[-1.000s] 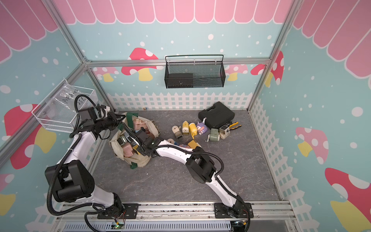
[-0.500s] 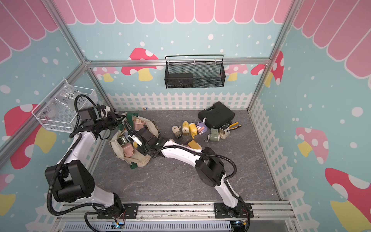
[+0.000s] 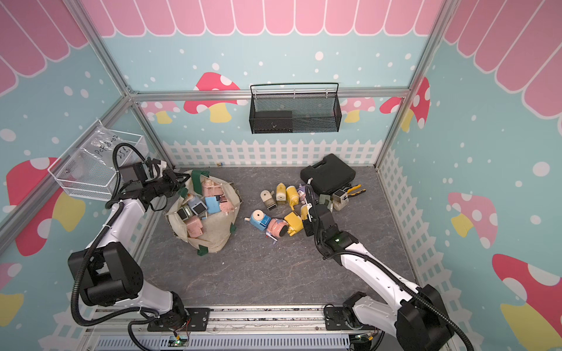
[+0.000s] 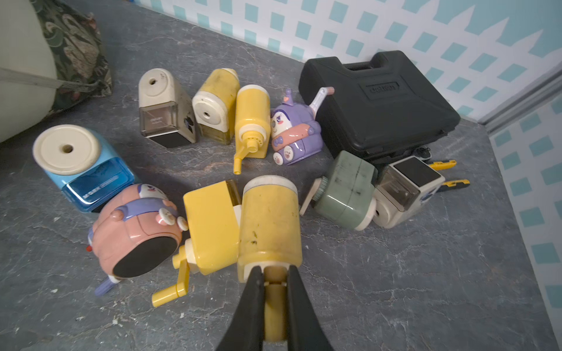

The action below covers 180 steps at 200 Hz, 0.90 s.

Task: Take out the pencil sharpeners from the tote bags
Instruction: Pick up the pencil sharpener from the canvas bag, then place the pencil sharpener at the center of the board.

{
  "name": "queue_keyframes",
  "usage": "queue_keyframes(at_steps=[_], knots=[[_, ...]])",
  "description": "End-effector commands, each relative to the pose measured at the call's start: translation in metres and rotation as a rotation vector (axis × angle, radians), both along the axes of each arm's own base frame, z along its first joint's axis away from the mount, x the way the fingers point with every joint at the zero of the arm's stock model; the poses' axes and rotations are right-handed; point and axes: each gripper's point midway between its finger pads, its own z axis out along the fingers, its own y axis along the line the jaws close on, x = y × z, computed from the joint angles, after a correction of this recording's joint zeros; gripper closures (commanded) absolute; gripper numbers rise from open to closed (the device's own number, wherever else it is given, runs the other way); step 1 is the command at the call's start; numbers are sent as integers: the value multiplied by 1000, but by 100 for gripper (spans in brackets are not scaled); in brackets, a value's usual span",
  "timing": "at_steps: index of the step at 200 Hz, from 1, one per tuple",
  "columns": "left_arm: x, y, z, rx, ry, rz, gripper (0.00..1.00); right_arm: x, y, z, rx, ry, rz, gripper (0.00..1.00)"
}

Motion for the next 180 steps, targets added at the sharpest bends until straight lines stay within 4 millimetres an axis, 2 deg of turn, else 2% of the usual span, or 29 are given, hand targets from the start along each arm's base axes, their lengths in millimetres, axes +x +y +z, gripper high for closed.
queue_keyframes(at_steps=[1,33,62,89,127,180], knots=[[0,2,10,-7,-36,-4,100,11,-40,21,34,-65,-89,96],[0,2,10,-6,-35,-3,100,23,-109,16,64,-59,-225,96],[0,2,10,-6,-36,-2,100,34,-173,-2,97,-18,-362,96],[0,2,9,-5,-33,-2,100,40,-219,-21,95,-6,-491,96],[0,2,9,-7,-33,-2,100,43,-265,-61,58,42,-625,97],[0,2,7,-8,-30,-3,100,48,-304,-92,32,82,-790,97]])
